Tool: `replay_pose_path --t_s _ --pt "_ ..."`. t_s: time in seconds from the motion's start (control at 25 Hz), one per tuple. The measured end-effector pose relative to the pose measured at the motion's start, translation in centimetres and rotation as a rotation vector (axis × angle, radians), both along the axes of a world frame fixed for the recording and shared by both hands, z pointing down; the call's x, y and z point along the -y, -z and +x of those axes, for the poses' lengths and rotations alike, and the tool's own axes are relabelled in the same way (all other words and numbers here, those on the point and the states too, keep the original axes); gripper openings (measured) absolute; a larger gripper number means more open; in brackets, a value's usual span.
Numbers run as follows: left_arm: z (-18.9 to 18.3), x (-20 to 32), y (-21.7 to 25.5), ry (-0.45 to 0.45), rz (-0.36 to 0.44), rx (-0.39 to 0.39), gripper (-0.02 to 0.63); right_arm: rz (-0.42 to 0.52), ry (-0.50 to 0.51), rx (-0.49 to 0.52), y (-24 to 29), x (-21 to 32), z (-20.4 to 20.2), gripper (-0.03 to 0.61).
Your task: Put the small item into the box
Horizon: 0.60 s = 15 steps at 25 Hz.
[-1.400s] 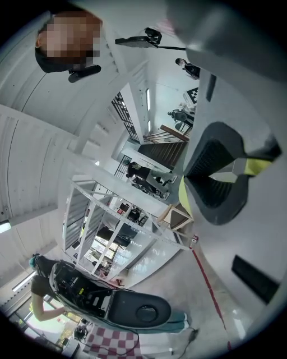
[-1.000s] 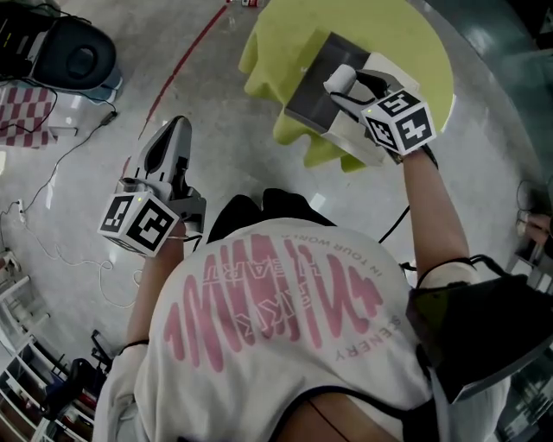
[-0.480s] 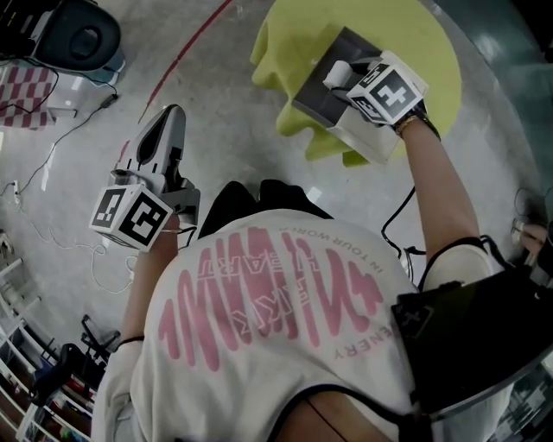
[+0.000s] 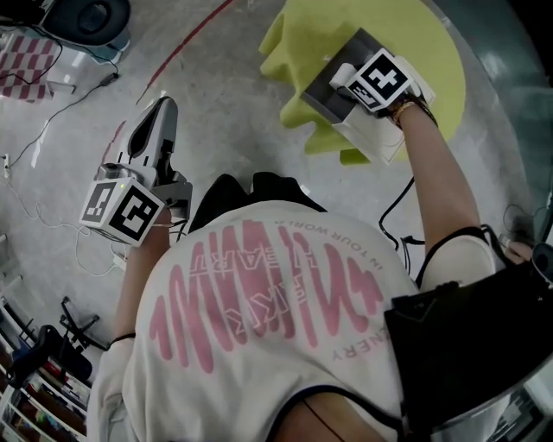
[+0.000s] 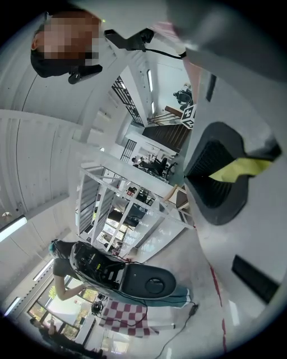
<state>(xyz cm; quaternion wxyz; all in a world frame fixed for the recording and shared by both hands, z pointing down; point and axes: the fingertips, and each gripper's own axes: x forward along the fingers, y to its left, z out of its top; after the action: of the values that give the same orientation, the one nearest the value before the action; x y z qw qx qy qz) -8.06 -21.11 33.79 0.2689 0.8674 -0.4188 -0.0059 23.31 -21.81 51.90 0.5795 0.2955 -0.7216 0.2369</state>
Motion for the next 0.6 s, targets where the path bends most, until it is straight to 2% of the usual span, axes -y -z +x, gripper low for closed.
replay_pose_path --t_s 0.32,0.6 --pt "-1.1 -0.6 -0.9 0.025 0.012 -0.001 0.008 -0.069 0.075 -0.087 -2.6 -0.5 -0.6 0.276" --pt "-2.1 -0.7 -0.4 0.05 0.032 -0.002 0.008 -0.092 0.127 -0.161 -3.7 -0.2 -0.5 0.276"
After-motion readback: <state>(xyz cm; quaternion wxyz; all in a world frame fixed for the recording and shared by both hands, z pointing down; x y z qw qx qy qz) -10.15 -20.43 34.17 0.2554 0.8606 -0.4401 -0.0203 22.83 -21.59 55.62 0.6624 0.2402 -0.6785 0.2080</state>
